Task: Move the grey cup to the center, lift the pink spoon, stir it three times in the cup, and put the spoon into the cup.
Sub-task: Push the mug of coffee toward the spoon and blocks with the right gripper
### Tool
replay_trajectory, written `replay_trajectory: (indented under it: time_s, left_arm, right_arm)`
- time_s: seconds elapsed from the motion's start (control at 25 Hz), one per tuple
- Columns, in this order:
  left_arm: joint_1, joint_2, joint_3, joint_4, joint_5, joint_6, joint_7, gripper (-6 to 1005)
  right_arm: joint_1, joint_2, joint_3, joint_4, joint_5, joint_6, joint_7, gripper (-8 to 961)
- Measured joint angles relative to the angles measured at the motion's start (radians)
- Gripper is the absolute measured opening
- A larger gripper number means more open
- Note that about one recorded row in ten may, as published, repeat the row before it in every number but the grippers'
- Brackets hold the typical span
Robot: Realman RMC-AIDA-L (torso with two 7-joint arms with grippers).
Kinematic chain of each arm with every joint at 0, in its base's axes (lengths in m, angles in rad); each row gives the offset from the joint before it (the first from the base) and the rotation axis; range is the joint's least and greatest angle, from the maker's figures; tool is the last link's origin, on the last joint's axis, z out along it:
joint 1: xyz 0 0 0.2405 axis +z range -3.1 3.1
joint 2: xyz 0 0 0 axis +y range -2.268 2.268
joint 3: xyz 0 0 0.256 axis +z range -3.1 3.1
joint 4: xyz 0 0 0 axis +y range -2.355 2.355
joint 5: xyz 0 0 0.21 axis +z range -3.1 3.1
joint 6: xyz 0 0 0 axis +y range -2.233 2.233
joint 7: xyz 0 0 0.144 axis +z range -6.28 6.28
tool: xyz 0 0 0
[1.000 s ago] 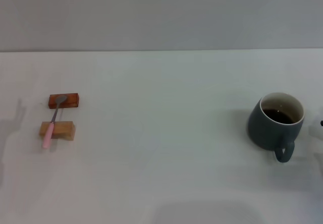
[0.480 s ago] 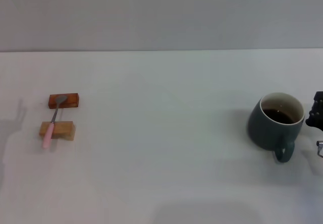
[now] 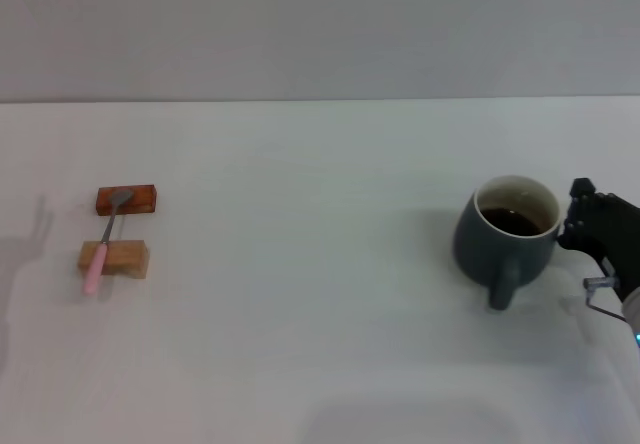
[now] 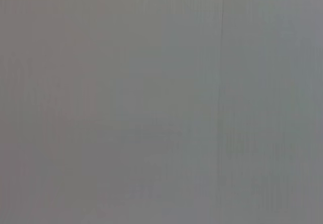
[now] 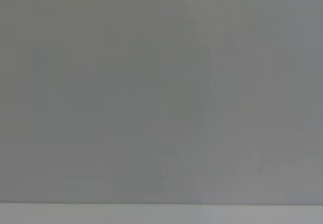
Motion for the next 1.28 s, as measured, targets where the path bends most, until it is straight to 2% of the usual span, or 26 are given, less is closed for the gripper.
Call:
replay_trajectory:
  time_s: [0.36, 1.28]
  left_arm:
    - [0.000, 0.000, -0.002, 0.000, 0.000, 0.002, 0.000, 810]
    - [-0.005, 0.000, -0.005, 0.000, 0.000, 0.010, -0.002, 806]
  right_arm:
    - [0.043, 0.002, -0.080, 0.052, -0.001, 0.005, 0.005, -2]
    - [0.093, 0.003, -0.082, 0.149, -0.166, 0.092, 0.007, -1]
